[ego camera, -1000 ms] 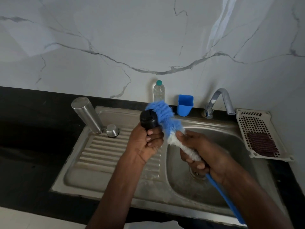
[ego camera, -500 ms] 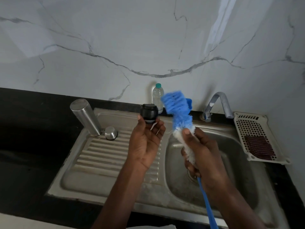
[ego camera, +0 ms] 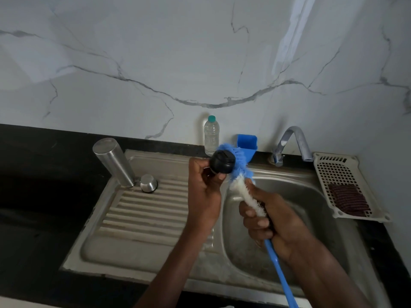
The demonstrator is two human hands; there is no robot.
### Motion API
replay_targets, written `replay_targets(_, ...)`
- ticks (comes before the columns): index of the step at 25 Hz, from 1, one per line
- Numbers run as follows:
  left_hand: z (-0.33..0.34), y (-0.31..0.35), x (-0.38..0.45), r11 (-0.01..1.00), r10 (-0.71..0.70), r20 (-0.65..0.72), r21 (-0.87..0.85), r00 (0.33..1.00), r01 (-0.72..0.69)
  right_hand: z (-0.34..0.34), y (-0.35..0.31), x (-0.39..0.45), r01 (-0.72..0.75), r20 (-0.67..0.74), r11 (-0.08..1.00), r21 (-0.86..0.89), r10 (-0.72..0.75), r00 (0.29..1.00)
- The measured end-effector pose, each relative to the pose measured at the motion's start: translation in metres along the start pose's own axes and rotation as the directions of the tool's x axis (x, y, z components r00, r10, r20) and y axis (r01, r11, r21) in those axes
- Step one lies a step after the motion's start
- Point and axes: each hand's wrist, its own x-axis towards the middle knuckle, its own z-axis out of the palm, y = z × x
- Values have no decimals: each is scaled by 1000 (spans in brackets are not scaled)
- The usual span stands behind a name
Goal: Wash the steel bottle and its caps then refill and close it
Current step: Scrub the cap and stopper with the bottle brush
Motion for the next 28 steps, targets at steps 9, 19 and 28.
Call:
replay_targets(9, -1, 4, -10, 993, -108, 217, 71, 970, 95, -5, 0, -3, 363, -150, 688, -629, -565, 811)
replay_targets(19, 10, 4, -13, 662, -537, 272, -450, 798, 599, -41, 17, -26, 325, 107, 183, -928, -705, 701)
replay_targets(28, 20, 11, -16, 559, -636, 319, -437, 702, 705, -55, 23, -23, 385, 187, 89, -918, -761, 621)
